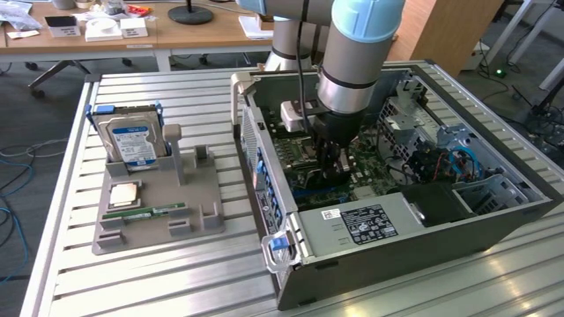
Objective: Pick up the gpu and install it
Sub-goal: 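Insert the gpu into the slot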
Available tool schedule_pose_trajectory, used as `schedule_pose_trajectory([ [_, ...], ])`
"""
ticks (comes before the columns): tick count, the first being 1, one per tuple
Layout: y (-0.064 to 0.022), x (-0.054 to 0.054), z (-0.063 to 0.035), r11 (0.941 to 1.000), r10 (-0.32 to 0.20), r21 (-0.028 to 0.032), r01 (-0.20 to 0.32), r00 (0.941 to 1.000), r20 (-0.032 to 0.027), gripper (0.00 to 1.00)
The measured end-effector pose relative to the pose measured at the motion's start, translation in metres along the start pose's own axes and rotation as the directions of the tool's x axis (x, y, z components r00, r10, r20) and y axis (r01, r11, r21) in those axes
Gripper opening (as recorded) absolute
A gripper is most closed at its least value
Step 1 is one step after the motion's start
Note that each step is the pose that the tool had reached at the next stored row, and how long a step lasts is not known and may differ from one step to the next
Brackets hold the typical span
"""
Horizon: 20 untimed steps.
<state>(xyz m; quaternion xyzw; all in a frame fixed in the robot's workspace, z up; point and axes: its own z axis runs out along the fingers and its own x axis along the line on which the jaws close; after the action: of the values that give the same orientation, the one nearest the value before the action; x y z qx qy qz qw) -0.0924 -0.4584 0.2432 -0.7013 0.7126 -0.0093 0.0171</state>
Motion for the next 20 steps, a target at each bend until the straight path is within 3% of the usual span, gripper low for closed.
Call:
schedule_pose_trajectory([
  [20, 0.0003, 0.0001, 0.0014, 1.0, -0.001, 0.0004, 0.001, 1.0, 0.0003, 0.26],
])
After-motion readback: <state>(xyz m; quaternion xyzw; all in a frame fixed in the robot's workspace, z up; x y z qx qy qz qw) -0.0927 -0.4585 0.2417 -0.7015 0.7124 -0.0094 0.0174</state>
